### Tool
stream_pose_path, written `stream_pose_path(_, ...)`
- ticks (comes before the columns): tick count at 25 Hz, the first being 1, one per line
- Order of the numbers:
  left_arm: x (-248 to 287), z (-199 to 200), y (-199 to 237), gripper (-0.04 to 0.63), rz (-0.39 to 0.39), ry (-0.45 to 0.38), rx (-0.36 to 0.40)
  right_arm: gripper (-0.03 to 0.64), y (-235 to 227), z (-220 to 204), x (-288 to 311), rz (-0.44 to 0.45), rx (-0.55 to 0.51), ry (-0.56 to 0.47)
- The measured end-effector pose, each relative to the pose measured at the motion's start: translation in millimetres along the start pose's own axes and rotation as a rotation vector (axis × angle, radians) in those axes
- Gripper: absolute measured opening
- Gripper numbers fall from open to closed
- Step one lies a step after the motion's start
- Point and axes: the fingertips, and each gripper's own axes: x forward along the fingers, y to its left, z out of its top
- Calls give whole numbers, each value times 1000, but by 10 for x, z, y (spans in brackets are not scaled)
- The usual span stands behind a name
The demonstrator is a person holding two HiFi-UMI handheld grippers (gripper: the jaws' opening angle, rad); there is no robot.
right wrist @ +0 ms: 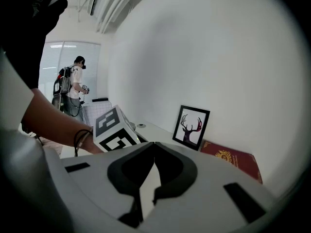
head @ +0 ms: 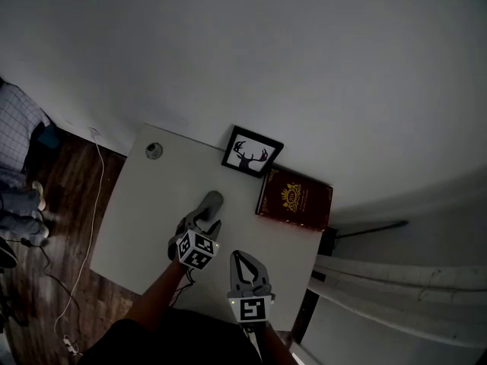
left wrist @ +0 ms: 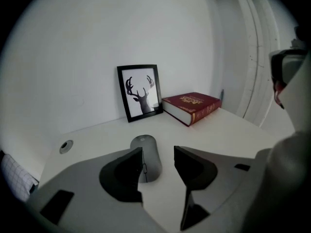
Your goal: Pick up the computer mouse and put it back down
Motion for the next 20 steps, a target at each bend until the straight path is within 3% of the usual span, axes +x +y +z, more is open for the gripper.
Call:
stream_pose_path(4,-191,74,-162,133,-6,-32,4,21,-53,10,-67,-4,8,-15)
stream_pose_path(7,-365,146,-273,3,12,-68,8,21,-98,33,-148,-12,6,-25)
stream_pose_path(12,-707,304,-554,2,44,-141,9,21,-207,48,-347,-24,-10,-74)
stream_pose_path(20,-1344,468,-1006,2,157,-274,-101,21,-212,-64,-672,15,10,-129)
